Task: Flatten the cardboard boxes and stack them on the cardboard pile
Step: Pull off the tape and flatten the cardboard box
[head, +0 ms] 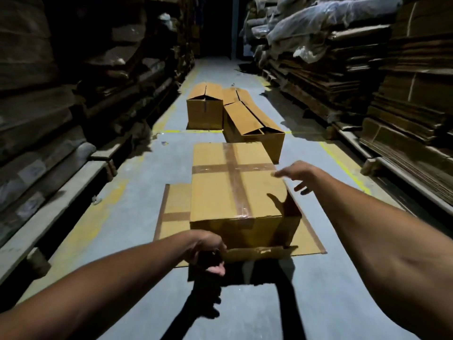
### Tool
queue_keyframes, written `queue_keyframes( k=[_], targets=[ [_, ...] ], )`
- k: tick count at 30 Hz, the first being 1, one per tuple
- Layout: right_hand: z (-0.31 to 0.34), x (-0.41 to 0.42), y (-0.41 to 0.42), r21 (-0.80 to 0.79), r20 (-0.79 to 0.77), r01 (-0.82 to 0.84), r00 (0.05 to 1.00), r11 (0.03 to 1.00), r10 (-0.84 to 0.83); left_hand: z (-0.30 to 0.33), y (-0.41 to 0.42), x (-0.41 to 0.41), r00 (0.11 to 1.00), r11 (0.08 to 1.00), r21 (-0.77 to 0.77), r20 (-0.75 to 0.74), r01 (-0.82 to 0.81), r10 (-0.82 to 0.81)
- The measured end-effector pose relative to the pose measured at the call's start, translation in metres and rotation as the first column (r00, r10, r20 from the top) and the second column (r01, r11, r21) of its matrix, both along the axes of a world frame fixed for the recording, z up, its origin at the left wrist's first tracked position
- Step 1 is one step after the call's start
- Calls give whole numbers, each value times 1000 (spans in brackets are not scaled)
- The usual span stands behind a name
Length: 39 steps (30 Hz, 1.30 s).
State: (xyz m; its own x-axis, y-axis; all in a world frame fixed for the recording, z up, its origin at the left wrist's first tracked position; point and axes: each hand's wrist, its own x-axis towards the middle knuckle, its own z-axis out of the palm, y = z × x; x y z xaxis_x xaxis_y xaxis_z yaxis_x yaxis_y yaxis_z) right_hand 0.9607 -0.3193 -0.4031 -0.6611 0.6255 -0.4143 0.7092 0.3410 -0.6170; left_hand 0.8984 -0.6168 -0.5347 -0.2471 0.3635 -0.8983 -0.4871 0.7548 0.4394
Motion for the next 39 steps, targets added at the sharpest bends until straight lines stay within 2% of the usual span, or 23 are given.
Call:
queue_keyframes(
  k=[2, 3, 5, 7, 9, 10, 11, 12, 14, 16, 18, 21, 24, 26, 29, 33, 36, 39],
  targets=[
    [-10, -5, -14, 156, 133, -177, 979, 972, 157, 25, 3, -5, 989, 989, 6, -24, 146, -146],
    [-16, -8, -21, 184, 205, -251, 955, 950, 213, 39, 7, -7, 970, 976, 20, -121, 216, -212],
    [-28, -12, -31, 205, 314, -334, 913, 920, 262, 65, 16, -11, 851, 952, 42, -462, 304, -251],
    [-34, -15, -36, 214, 371, -372, 886, 903, 277, 82, 22, -19, 626, 936, 45, -755, 349, -197],
    [-31, -15, -37, 246, 425, -405, 861, 880, 278, 90, 27, -31, 277, 954, -42, -952, 298, -129],
    [-28, -14, -39, 254, 452, -422, 847, 870, 279, 90, 29, -36, 128, 964, -83, -985, 253, -119],
    [-26, -13, -39, 253, 471, -434, 836, 865, 282, 88, 31, -41, 37, 968, -115, -991, 224, -126],
    [-22, -11, -40, 241, 493, -442, 823, 864, 283, 84, 34, -47, -4, 964, -161, -986, 212, -164],
    [-16, -10, -42, 215, 546, -469, 785, 857, 293, 73, 38, -59, 45, 927, -296, -948, 229, -314],
    [-9, -11, -44, 179, 604, -491, 739, 853, 299, 63, 44, -68, 126, 896, -361, -907, 258, -402],
    [-6, -14, -44, 171, 627, -495, 722, 852, 294, 55, 52, -75, 163, 866, -389, -876, 316, -453],
    [-20, -31, -43, 249, 535, -494, 787, 833, 307, 49, 64, -82, 175, 847, -402, -860, 348, -480],
    [-49, -51, -48, 337, 377, -403, 886, 851, 270, 49, 81, -86, 248, 868, -387, -849, 311, -467],
    [-64, -65, -50, 387, 391, -398, 888, 832, 243, 50, 94, -87, 296, 884, -378, -841, 275, -452],
    [-66, -80, -47, 342, 411, -374, 885, 862, 220, 46, 108, -91, 354, 896, -387, -824, 219, -442],
    [-63, -91, -39, 292, 411, -359, 884, 886, 223, 44, 122, -98, 375, 886, -420, -803, 194, -463],
    [-63, -93, -37, 273, 386, -327, 899, 905, 208, 48, 130, -105, 373, 899, -383, -819, 214, -437],
    [-63, -93, -35, 288, 370, -319, 907, 903, 202, 44, 137, -111, 309, 892, -356, -846, 278, -434]
  ],
)
